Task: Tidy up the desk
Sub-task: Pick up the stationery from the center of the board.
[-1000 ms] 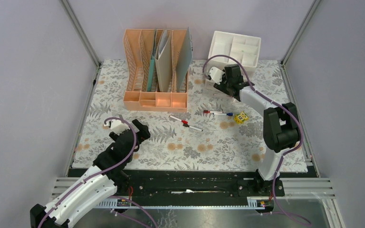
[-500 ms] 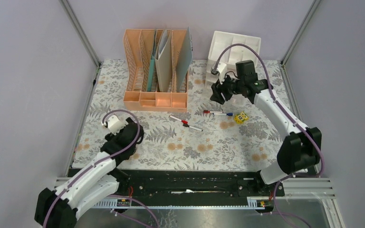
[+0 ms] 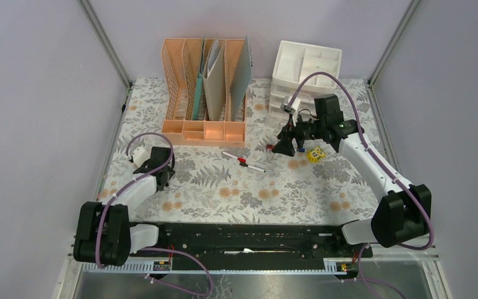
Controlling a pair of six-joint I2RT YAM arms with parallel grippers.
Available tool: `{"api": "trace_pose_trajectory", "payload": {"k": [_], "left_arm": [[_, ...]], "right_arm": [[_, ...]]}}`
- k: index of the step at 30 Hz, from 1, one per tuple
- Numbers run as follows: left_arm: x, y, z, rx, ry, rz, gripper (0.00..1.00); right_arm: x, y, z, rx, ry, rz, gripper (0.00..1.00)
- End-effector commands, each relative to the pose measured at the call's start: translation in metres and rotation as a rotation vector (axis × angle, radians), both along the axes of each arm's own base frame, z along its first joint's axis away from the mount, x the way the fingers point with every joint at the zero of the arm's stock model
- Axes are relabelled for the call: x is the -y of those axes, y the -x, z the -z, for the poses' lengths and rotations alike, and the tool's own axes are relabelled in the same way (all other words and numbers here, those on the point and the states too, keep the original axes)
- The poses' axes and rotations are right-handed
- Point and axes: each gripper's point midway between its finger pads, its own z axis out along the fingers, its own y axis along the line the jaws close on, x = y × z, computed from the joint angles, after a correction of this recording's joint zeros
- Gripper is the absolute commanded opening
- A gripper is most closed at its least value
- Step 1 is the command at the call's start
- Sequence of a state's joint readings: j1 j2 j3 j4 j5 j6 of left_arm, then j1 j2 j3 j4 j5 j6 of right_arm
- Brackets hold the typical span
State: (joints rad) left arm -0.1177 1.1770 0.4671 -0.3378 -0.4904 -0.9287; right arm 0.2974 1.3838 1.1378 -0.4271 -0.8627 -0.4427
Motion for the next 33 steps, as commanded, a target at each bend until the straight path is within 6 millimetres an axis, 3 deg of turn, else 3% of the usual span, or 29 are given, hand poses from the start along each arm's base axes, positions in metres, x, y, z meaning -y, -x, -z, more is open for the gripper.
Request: {"api": "trace_pose_trajectory", "payload": {"k": [1,8,14,18,24,33], "left_arm": [[0.012,-0.032,-0.005,0.039,0.069,0.05,0.55],[0.012,-0.023,0.022,-0.177,0.069,0.036,0.25],[0.03,-0.022,0.028,-0.144,0.154,0.091,0.01],[0.043,-0.025,0.014,-0.061,0.217,0.148,0.0],[0.08,-0.031,-0.021,0.171,0.366,0.316,0.0],[0.154,-0.015,-0.077,0.608,0.664,0.686,0.0]], "right_arm": [[-0.006,0.005,-0.014,0.019,-0.07,-0.044,0.73],[-0.006,0.007,-0.015,0.026,-0.074,-0.049,0.73],[-0.004,0.006,-0.015,0.029,-0.077,-0.045,0.73],[-0.005,0.007,-0.013,0.017,-0.084,-0.053,0.73],[-0.008,0.011,-0.011,0.007,-0.109,-0.075,0.75],[-0.016,0.021,-0.006,-0.039,-0.18,-0.133,0.76]]}}
